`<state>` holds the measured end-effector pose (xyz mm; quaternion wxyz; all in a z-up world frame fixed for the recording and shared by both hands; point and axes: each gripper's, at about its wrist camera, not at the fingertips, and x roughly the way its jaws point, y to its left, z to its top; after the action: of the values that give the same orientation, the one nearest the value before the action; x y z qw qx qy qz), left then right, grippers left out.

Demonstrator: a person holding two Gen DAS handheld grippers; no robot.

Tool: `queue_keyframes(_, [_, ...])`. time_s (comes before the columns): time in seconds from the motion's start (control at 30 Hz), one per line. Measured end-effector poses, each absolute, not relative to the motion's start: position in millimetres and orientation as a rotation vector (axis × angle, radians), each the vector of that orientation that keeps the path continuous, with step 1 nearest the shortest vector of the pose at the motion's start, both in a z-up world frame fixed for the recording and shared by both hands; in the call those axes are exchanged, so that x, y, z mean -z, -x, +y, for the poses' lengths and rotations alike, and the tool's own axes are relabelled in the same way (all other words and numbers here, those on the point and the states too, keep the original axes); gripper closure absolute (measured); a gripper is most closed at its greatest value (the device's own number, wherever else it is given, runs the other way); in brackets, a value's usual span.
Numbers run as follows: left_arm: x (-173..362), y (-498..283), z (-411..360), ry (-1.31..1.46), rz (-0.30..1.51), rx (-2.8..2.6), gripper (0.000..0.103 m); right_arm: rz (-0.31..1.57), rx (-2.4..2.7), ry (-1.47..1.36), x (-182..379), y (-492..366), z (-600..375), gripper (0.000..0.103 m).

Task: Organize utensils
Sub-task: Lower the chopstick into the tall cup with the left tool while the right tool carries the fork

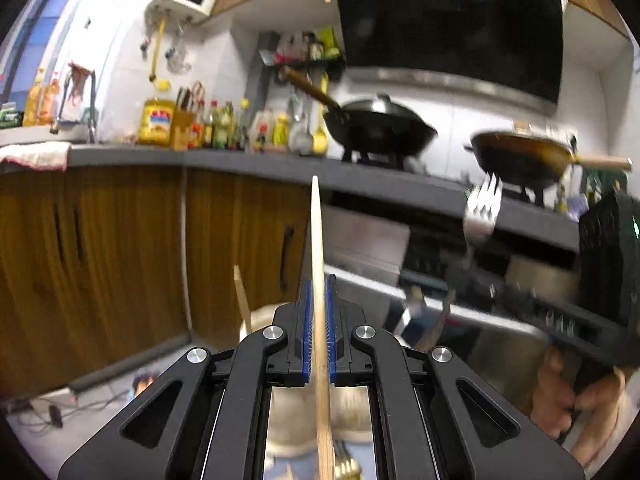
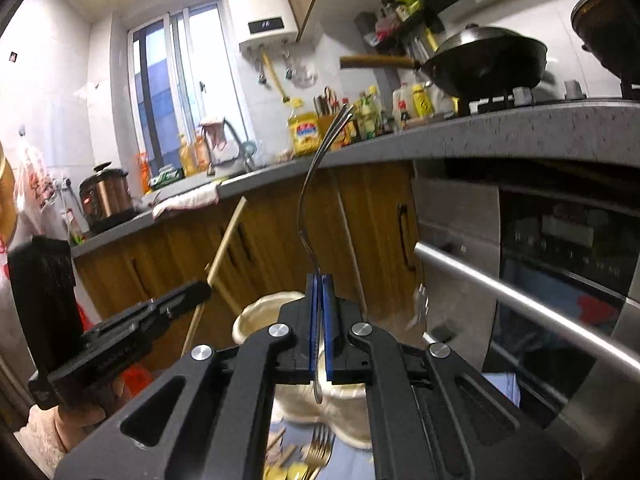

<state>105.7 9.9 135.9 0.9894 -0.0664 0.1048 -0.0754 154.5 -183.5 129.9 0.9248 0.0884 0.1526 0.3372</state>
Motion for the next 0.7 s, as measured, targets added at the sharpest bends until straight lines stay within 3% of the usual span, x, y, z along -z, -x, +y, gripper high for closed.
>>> queue_keyframes(0.37, [-143, -165, -2, 0.11, 0.082, 0.04, 0.096, 0.332, -0.665, -0.167, -112, -181, -186, 0.101])
queue_keyframes(0.7, [-129, -156, -28, -0.07, -0.018, 0.002, 0.096, 0.413, -0.691, -0.156, -91, -191, -180, 0.101])
